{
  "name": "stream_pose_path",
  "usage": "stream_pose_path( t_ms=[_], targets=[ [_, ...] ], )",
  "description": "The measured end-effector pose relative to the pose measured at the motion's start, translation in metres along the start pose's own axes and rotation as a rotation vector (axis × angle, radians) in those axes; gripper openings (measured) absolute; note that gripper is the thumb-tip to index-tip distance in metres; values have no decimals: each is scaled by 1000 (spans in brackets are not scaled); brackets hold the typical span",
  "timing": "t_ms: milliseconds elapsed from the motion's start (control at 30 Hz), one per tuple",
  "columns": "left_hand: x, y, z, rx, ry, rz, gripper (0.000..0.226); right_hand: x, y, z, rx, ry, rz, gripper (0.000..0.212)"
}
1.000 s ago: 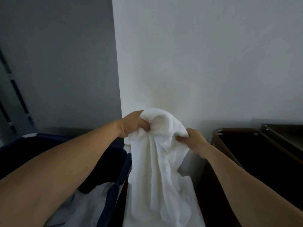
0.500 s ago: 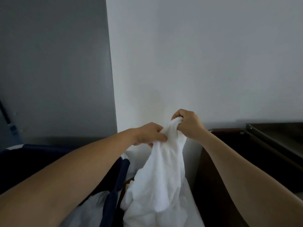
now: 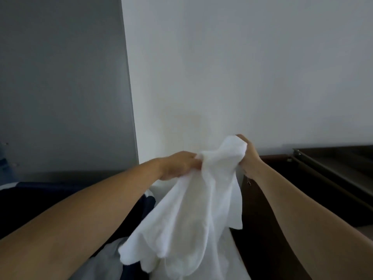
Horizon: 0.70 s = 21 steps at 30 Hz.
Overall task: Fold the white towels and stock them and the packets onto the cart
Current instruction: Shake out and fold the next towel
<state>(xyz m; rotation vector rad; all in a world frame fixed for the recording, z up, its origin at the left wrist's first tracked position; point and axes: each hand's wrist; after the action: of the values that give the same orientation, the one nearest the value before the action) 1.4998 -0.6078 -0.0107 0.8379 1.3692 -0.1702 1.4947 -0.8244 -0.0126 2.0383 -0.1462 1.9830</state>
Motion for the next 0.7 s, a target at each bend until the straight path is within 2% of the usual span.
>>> stream_pose_path(
  t_ms=[100,167,233,300,333,400,433,600,700],
  targets=[
    [13,-13,3,61,-63,302,22,7,-12,-8,33,95,-5,13],
    [13,-14,4,-36,-85,400,20,8,-15,-10,25,177,-151,17],
    [6,-9,5,-177,-87,208,28,6,-16,-8,46,237,-297,17],
    [-2,-3,7,-171,-65,-90,34,8,-20,-8,60,297,-410,15],
    [-6,-2,8,-112,-59,-123,33,10,-22,-8,44,321,-437,17],
    [-11,-10,11,-2,-66,-7,29,15,-26,-7,-17,347,-429,17],
    [-13,-16,14,-6,-78,60,27,18,-27,-8,-40,357,-415,16],
    [-34,-20,27,-212,-175,38,22,15,-15,-6,-88,371,-315,11],
    [-60,-11,29,-394,-268,-146,18,4,-1,-4,-29,258,-316,20]
  ],
)
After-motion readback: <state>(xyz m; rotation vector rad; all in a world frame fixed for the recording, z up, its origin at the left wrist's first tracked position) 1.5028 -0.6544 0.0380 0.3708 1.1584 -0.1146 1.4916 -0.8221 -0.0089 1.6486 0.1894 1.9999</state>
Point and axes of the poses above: each hand's wrist, its own z-axis towards the middle knuckle, its own y-axis out of the back of the hand, x = y × z, and after that the axes turned 8 degrees about -y, right-handed
